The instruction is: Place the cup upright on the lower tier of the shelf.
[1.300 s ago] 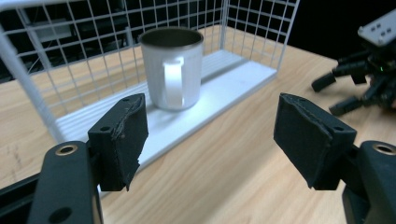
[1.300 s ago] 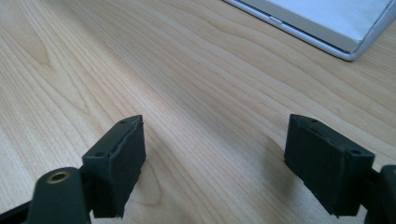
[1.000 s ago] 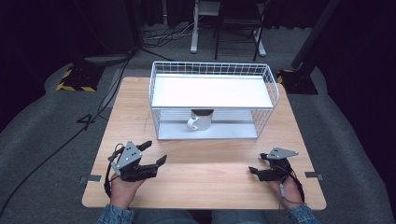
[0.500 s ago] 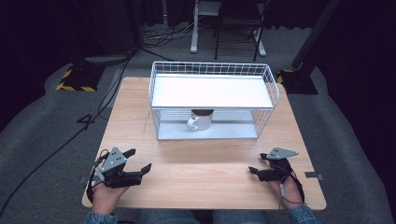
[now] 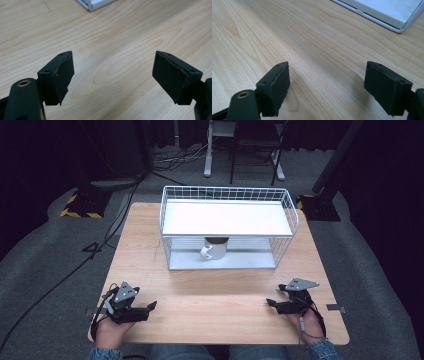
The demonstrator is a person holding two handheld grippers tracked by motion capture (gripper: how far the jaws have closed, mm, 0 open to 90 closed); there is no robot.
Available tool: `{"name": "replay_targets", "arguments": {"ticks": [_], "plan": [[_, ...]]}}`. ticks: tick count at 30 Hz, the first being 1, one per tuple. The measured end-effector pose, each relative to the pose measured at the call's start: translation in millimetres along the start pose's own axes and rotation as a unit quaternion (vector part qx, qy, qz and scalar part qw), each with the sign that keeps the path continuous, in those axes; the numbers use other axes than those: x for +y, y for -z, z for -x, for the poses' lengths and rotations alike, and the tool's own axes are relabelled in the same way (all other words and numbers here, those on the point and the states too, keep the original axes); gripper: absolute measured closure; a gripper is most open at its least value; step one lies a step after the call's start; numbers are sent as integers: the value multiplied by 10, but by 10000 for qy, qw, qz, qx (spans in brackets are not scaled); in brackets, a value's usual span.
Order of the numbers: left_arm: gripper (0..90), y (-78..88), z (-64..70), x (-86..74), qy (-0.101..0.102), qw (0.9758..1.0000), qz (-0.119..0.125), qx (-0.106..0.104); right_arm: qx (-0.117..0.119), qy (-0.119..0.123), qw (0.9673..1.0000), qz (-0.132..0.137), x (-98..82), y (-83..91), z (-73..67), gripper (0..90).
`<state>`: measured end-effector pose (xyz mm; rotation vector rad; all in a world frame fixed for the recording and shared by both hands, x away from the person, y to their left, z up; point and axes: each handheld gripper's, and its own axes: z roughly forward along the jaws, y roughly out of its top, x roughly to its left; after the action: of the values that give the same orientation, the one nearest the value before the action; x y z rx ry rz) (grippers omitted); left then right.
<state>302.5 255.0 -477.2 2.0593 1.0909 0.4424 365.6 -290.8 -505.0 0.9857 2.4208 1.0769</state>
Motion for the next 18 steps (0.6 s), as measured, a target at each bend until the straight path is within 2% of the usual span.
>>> {"name": "replay_targets", "arguments": {"ticks": [7,18], "plan": [[179,-97,-19,-40,116,9992,-384,14,7,3,10000,10,-3,2,-1,208],[153,-208,-44,-103,309,9968,-726,148,9,-1,10000,12,-3,2,-2,208]]}}
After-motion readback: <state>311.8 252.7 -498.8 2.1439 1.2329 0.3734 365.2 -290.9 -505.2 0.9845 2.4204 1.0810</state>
